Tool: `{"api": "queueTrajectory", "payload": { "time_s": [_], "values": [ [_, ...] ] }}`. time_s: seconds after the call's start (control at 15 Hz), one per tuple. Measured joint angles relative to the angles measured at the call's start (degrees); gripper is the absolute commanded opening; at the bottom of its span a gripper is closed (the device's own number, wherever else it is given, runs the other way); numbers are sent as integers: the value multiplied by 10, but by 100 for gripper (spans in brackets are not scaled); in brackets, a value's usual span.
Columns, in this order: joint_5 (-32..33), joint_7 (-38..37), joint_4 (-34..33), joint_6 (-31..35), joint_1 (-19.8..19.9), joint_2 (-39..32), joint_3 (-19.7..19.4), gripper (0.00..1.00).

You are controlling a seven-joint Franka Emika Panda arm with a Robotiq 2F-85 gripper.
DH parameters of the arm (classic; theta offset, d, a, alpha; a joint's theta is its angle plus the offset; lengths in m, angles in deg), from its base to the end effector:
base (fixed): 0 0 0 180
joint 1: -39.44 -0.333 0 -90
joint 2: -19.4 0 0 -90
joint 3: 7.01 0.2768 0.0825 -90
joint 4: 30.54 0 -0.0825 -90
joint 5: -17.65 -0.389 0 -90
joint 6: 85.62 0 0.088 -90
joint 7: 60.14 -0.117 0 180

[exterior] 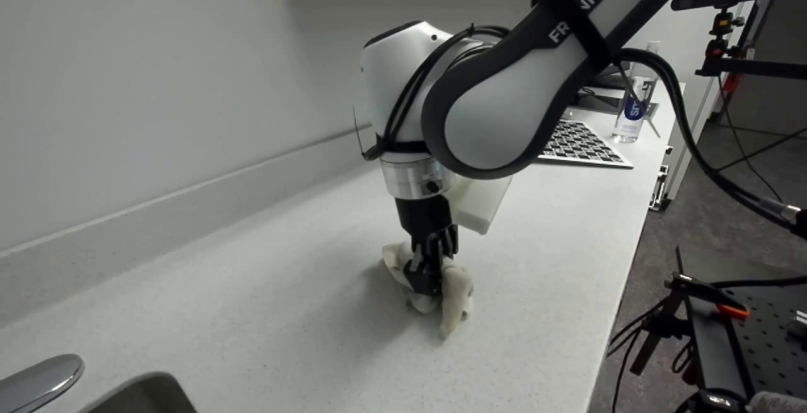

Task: Use the cloth to wipe the counter

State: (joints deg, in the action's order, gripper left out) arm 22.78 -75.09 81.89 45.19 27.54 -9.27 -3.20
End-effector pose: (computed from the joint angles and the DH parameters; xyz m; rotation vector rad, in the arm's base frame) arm 0.5585 0.1552 0.1551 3.0537 0.1108 -0.2503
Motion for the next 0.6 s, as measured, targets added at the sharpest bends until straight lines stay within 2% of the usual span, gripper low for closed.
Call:
{"api": "queueTrajectory", "payload": {
  "time_s": [0.33, 0.6],
  "values": [
    [-19, -9, -63, 13, -34, -38, 34, 4],
    [-2, -29, -89, 57, -57, -50, 22, 4]
  ]
}}
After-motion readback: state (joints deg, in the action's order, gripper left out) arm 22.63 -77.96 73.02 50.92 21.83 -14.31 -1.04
